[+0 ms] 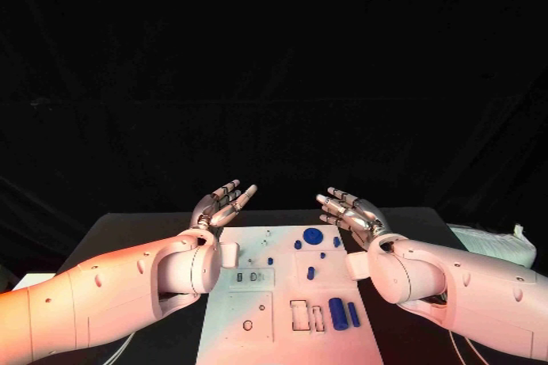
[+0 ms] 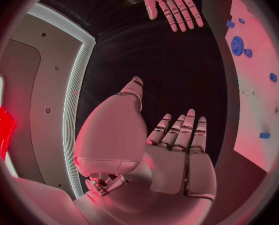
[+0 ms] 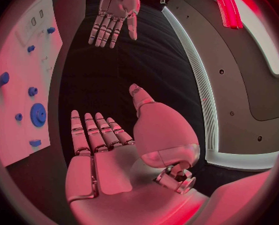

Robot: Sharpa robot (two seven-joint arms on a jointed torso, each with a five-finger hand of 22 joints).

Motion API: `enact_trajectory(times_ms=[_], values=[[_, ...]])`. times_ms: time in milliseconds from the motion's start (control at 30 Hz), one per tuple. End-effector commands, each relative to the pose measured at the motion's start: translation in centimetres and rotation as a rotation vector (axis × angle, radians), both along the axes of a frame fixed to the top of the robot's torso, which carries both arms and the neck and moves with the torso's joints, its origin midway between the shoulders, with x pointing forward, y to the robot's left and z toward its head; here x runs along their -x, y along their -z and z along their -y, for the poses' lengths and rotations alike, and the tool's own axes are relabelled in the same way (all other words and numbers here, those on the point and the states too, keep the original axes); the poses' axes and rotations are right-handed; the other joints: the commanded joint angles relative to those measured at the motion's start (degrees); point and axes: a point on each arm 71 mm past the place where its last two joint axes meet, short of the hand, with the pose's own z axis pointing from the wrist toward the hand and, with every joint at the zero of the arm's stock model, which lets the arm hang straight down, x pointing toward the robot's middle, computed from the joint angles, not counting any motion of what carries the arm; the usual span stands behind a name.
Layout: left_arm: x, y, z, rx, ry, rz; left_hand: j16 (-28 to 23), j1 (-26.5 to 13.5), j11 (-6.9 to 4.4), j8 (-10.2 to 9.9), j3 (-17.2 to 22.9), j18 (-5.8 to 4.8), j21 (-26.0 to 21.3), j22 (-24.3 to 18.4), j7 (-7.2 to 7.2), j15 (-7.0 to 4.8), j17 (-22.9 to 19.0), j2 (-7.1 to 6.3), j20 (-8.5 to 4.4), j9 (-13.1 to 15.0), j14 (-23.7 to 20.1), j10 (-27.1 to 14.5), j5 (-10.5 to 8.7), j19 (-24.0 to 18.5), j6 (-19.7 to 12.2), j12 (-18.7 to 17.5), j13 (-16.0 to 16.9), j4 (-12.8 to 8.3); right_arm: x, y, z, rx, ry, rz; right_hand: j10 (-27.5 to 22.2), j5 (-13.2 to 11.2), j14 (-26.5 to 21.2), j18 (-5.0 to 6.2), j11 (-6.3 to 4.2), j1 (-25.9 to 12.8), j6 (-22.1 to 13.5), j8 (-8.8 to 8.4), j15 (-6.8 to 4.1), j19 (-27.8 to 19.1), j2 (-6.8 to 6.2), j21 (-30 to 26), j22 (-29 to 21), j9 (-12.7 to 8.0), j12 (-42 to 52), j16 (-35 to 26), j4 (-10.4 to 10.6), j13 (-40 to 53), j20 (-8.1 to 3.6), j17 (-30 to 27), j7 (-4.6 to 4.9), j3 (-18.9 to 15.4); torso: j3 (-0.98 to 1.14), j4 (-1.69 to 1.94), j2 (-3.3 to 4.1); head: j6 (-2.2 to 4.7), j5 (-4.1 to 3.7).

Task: Assemble the parts on the task board

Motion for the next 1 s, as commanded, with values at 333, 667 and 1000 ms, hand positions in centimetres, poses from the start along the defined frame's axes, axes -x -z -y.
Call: enact_trajectory(times_ms=[333,667,1000], values=[[0.1,-0.5,-1.9,0.071,0.029,0.033,8.2,4.5,-3.21,6.3,2.0,4.82,11.2,4.9,5.85,-4.27,2.6,5.25,-0.17,2.8,27.5,32.7,-0.02,30.3,29.8,6.2,2.2,-4.8,-1.9,-0.8,1.3,0.271,-0.126,0.207,36.0,-1.5,38.4,6.71,-2.41,10.7,34.9,4.14,-3.42,27.3,0.45,9.5,3.2,2.0,3.8,5.6,-10.5,1.3,-1.64,1.6,4.45,6.6,-0.21,0.0,0.92,0.03,-0.01],[1.3,-1.8,-2.7,0.117,0.114,0.034,11.2,4.5,-6.67,6.0,2.9,4.83,16.0,5.7,3.1,-8.78,5.5,6.22,-4.74,1.9,41.2,43.4,0.04,43.2,37.4,6.2,1.8,-7.1,-3.5,-3.4,1.9,0.58,-0.199,0.432,44.8,-2.9,49.4,6.63,-4.83,9.5,41.2,3.95,-7.2,35.1,-1.2,14.5,4.9,2.1,3.0,6.9,-13.5,1.5,-5.78,2.5,2.68,11.7,-0.24,1.0,3.45,0.74,-0.93],[3.2,-4.3,-2.3,0.167,0.197,0.048,11.2,3.7,-7.19,4.9,3.0,4.73,16.5,5.6,2.74,-9.6,7.4,5.53,-5.64,1.6,44.0,45.6,-0.03,45.6,38.4,4.8,1.8,-7.1,-4.6,-5.2,0.9,1.049,-0.349,0.569,49.9,-4.4,60.0,6.55,-7.02,8.5,44.7,3.09,-10.47,41.1,-3.63,22.8,9.3,2.1,1.7,9.6,-13.3,1.5,-9.35,5.4,0.88,10.9,-0.76,2.51,7.34,1.47,-2.74]])
